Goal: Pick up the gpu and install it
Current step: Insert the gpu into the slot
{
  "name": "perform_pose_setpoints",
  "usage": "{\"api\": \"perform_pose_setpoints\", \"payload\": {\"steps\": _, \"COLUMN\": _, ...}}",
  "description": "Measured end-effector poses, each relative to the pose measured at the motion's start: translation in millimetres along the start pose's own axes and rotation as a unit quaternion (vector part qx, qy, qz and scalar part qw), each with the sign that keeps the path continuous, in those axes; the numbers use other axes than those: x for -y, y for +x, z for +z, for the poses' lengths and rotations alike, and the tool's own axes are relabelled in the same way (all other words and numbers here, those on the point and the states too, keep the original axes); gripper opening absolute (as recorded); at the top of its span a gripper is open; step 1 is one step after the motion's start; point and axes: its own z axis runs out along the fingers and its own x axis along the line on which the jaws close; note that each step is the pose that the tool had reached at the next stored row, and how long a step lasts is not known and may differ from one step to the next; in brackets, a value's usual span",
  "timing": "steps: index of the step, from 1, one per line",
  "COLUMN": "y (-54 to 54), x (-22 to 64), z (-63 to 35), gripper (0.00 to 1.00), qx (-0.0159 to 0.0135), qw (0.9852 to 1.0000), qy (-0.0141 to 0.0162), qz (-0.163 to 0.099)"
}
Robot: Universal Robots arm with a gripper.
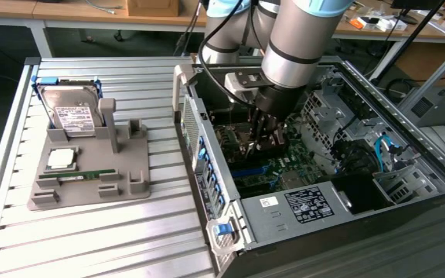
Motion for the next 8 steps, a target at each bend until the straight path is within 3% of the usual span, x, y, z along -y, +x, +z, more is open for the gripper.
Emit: {"api": "perform_pose_setpoints", "payload": {"steps": 8, "y": 3.7, "x": -1.2, "z": 2.9, "gripper": 0.27, "qx": -0.0010, "qw": 1.0000, "qy": 0.0001, "qz": 0.000}}
